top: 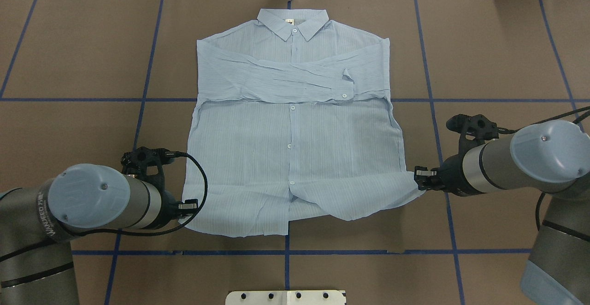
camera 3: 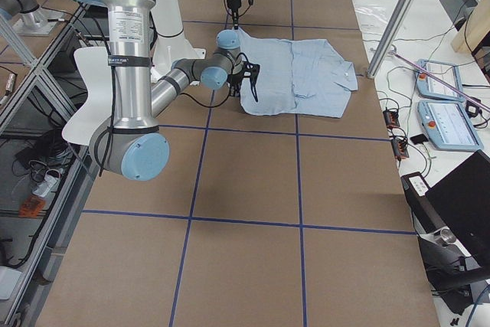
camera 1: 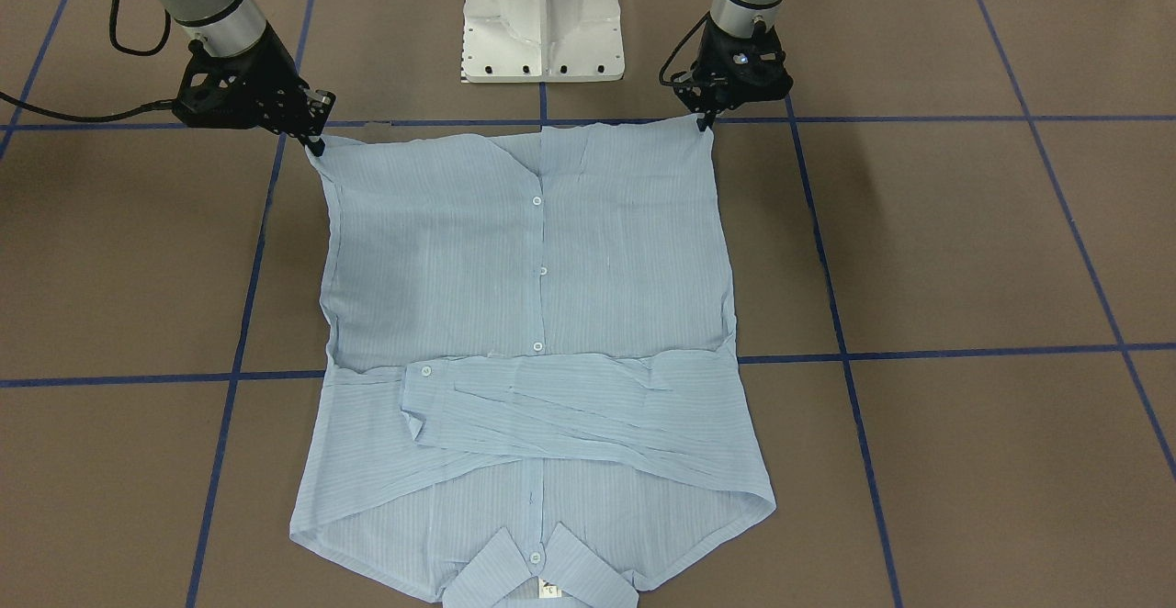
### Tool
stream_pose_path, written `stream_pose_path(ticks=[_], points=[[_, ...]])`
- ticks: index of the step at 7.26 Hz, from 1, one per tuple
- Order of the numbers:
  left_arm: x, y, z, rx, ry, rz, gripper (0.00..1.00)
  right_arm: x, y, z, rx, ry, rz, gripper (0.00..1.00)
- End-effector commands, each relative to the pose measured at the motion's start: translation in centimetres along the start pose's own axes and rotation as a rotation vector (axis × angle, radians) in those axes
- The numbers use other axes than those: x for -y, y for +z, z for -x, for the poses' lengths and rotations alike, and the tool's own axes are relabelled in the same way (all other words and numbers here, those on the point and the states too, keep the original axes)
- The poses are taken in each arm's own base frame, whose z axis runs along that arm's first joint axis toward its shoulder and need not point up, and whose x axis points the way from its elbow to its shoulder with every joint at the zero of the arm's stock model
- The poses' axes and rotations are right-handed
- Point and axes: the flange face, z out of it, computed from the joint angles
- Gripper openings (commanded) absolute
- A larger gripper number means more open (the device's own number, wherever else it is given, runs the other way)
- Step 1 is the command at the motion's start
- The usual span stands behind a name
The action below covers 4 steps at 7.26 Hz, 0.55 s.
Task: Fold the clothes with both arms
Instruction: 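Lift the hem with both grippers and fold it toward the collar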
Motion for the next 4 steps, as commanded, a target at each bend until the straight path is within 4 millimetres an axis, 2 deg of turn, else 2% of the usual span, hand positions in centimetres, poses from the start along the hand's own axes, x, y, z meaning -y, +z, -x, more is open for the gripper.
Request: stream_pose_path(ticks=[1, 2, 3, 4], points=[[1.2, -1.2, -0.4, -0.023, -0.015, -0.020, 0.00, 1.2, -0.9, 0.3, 0.018, 0.016, -0.007, 0.00], [3.1, -2.6, -0.3, -0.049, -0.042, -0.015, 0.00, 2.0, -1.3, 0.2, 0.021, 0.027, -0.025, 0.00], [6.4, -5.0, -0.1, -0.087, -0.069, -0.034, 0.00, 3.5, -2.4, 1.5, 0.053, 0.034, -0.052, 0.00], [10.0, -7.4, 0.8, -0.108, -0.052, -0.076, 0.00, 5.5, -3.3, 1.6, 0.070, 0.059, -0.059, 0.00]])
